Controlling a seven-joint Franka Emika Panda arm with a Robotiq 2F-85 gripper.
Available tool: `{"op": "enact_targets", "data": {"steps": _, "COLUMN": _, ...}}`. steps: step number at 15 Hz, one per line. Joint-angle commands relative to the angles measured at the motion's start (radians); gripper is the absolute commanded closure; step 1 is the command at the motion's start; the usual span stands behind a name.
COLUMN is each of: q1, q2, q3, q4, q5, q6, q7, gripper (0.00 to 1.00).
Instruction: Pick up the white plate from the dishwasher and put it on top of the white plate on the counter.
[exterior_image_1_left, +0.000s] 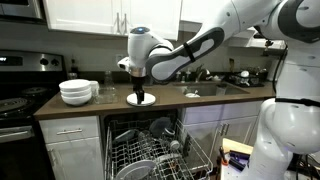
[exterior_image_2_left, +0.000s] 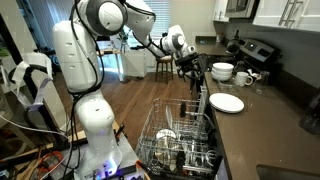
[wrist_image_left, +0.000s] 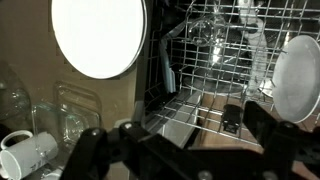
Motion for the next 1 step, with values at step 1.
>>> {"op": "enact_targets", "data": {"steps": 1, "q1": 0.007, "q2": -0.005, "q3": -0.006, "q4": -0.005, "q5": 0.004, "q6": -0.002, "q7": -0.008, "gripper": 0.00}}
